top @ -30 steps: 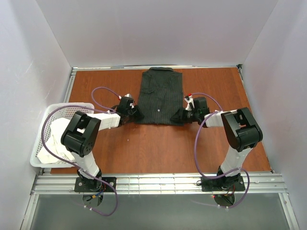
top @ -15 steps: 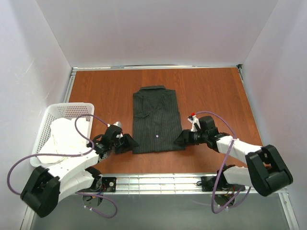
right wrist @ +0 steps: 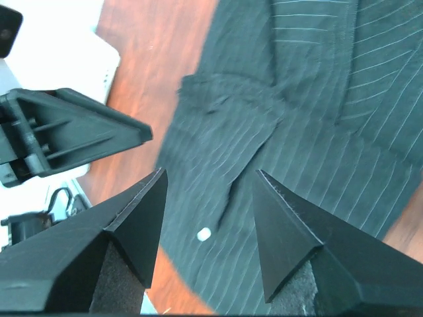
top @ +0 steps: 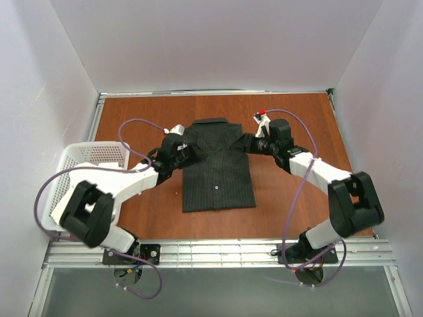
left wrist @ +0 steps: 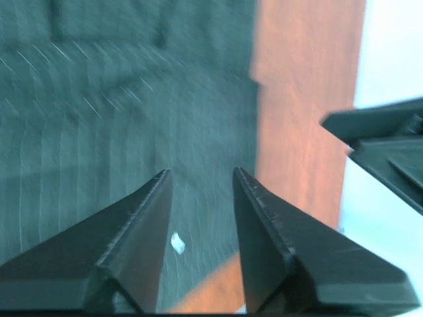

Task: Fold and stack the long sleeve shirts
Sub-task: Fold the shirt

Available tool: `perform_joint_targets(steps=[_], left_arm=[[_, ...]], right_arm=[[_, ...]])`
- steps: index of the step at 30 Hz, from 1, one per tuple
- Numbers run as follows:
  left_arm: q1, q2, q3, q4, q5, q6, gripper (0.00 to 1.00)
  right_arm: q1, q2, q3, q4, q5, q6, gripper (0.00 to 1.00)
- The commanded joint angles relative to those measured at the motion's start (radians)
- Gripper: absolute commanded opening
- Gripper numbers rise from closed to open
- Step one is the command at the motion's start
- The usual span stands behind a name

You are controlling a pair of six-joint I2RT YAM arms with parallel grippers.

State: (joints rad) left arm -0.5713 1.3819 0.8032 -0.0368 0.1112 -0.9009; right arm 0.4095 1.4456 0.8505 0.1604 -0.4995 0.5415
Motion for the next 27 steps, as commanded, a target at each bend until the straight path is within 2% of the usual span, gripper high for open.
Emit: perform_joint_targets(steps=[1,3,8,11,14,18,22,24,27], left_arm=[[0.054,0.142,0.024,0.162,-0.015,0.025,0.35],[0.097,0.198,0.014,0.208,-0.01,0.017,0.3],[0.18,0.333,-0.033,0.359,0.007,0.033,0.29],[0.208,0.394,-0.045,0.376,0.002,0.036,0.28],[0.228,0.407,-0.058,0.376,0.019,0.04,0.27],[0.229,0.298,-0.071,0.322,0.018,0.071,0.29],[0.203,0.123,-0.09,0.207,0.019,0.076,0.41],[0.171,0.022,-0.104,0.151,-0.005,0.08,0.48],[0.114,-0.053,-0.156,0.097,0.014,0.06,0.44]], right_arm=[[-0.014,0.137,0.045,0.114,-0.008,0.006,0.49],[-0.026,0.217,0.044,0.178,-0.016,0.009,0.48],[-0.058,0.363,0.013,0.287,-0.019,-0.006,0.47],[-0.092,0.438,-0.028,0.363,-0.037,0.001,0.45],[-0.124,0.446,-0.062,0.381,-0.074,-0.018,0.43],[-0.129,0.288,-0.094,0.351,-0.106,-0.054,0.44],[-0.091,0.187,-0.09,0.327,-0.174,0.012,0.45],[-0.03,0.157,-0.077,0.329,-0.185,0.052,0.45],[0.072,0.165,-0.039,0.337,-0.174,0.087,0.45]])
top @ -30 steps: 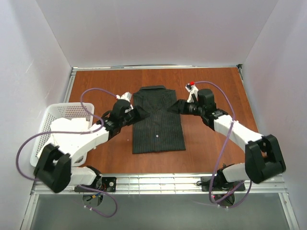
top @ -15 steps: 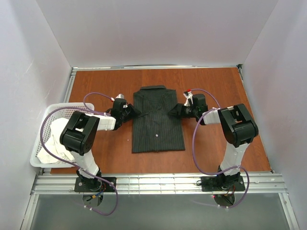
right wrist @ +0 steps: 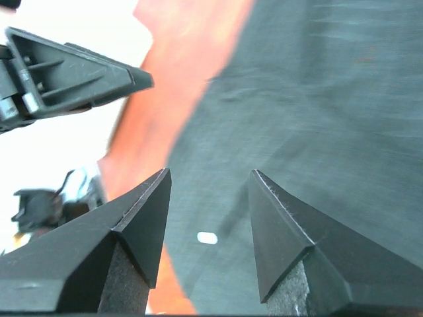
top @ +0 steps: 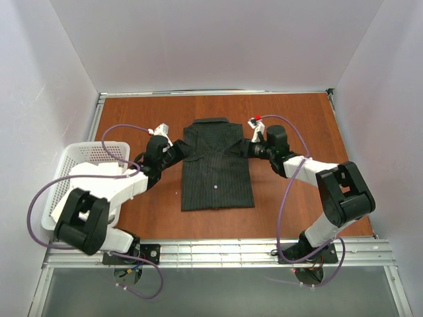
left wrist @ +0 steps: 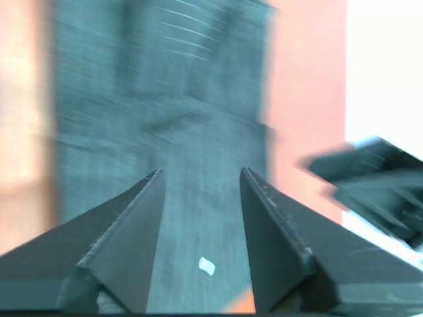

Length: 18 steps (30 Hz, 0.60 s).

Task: Fold and stack the long sleeve shirts
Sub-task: Fold the shirt

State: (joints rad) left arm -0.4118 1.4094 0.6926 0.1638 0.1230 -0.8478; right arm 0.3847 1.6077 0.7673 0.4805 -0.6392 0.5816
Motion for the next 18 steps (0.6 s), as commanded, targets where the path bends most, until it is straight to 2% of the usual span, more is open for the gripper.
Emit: perform_joint_targets(steps=[1,4,7,14,18], left_arm=[[-0.07,-0.128,-0.095,-0.112,0.006,-0.017,0.41],[-0.096,-0.183,-0.174,-0.115,0.023,-0.056,0.36],[-0.102,-0.172,-0.261,-0.109,0.03,-0.083,0.31],[-0.104,-0.084,-0.383,-0.053,0.033,-0.135,0.26],[-0.101,-0.147,-0.403,-0.087,0.012,-0.137,0.24]], right_arm=[[0.121,0.012,0.058,0.023,-0.031,0.053,0.45],[0.193,0.073,0.105,0.041,-0.014,0.08,0.45],[0.232,0.156,0.122,0.085,0.007,0.099,0.45],[0.209,0.322,0.044,0.145,0.033,0.08,0.45],[0.183,0.275,-0.003,0.138,0.012,0.075,0.45]])
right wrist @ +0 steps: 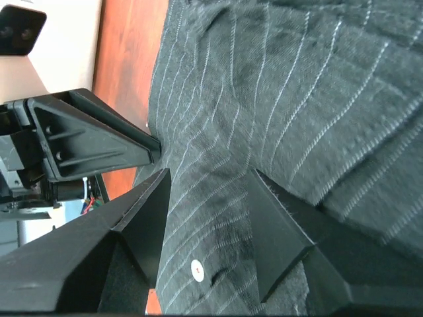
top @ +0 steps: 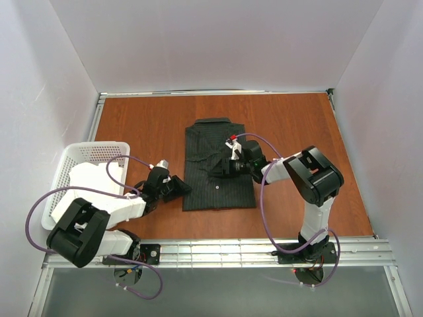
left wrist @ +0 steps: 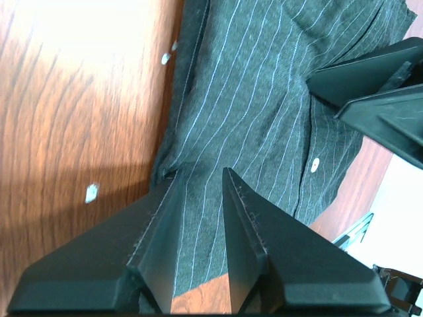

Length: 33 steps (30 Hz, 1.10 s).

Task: Fold and stack the long sleeve shirts
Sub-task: Fold the shirt

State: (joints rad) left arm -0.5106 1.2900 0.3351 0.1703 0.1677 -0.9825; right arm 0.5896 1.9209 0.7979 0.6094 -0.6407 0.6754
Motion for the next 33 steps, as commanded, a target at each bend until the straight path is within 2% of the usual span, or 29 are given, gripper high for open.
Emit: perform_joint_targets(steps=[1,4,9,14,21,28,33], left_arm=[[-0.003,-0.046,-0.047,-0.103,-0.043,-0.001,0.24],[-0.003,-0.119,-0.033,-0.155,-0.056,0.018,0.24],[-0.003,-0.167,-0.025,-0.204,-0.068,0.028,0.24],[-0.003,-0.161,-0.028,-0.204,-0.062,0.019,0.24],[-0.003,-0.245,-0.001,-0.265,-0.073,0.024,0.25],[-0.005,-0.34,0.077,-0.377,-0.03,0.067,0.37],[-0.006,-0.374,0.082,-0.425,0.044,0.065,0.38]], right_arm=[[-0.022,-0.087,-0.038,0.001,0.004,-0.02,0.45],[-0.013,-0.169,-0.035,-0.023,-0.025,0.001,0.45],[0.081,-0.23,-0.042,-0.03,-0.02,0.045,0.46],[0.17,-0.163,-0.091,0.042,0.009,0.067,0.46],[0.17,-0.045,-0.164,0.145,0.007,0.089,0.46],[0.173,-0.233,-0.198,0.124,-0.031,0.088,0.46],[0.231,-0.293,-0.259,0.125,-0.016,0.111,0.46]])
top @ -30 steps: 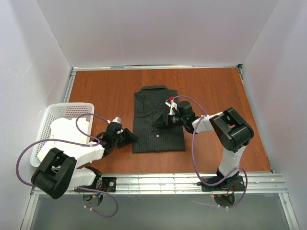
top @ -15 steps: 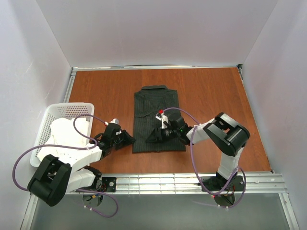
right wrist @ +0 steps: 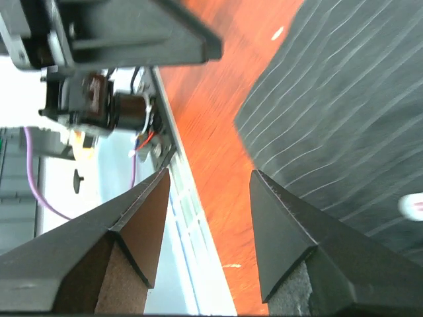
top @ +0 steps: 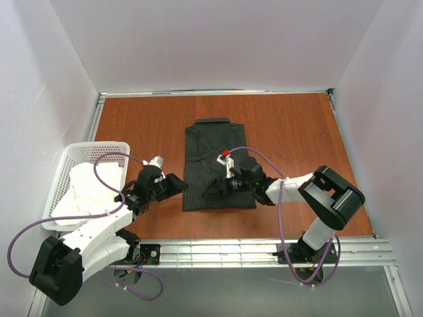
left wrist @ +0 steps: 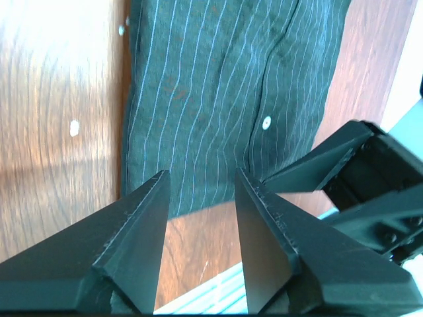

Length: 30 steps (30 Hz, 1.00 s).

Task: Fold and stack the long sleeve shirts
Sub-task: Fold the shirt

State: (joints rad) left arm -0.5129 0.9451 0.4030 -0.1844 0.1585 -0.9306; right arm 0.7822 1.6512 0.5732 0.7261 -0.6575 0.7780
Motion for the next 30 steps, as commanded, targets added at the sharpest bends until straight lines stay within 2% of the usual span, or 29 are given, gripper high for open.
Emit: perform_joint_targets(steps=[1,11,14,18,23,30], left_arm=[[-0.004,-0.037,0.008,-0.072,0.053,0.01,0.38],[-0.006,-0.049,0.011,-0.076,0.058,0.006,0.38],[-0.006,-0.048,0.019,-0.079,0.058,0.01,0.38],[-0.006,-0.039,0.034,-0.081,0.053,0.01,0.38],[-0.006,0.032,0.072,-0.067,0.05,0.027,0.38],[-0.006,0.15,0.065,0.019,0.052,0.033,0.38]], right_arm=[[0.049,-0.016,-0.041,0.009,0.001,0.006,0.46],[0.072,0.186,-0.088,0.159,-0.001,0.026,0.46],[0.069,0.144,-0.096,0.157,-0.007,0.03,0.46],[0.032,-0.009,-0.118,0.115,0.001,0.015,0.46],[-0.133,-0.137,-0.174,-0.007,-0.031,-0.074,0.47],[-0.366,-0.125,-0.297,-0.011,-0.099,-0.141,0.46]])
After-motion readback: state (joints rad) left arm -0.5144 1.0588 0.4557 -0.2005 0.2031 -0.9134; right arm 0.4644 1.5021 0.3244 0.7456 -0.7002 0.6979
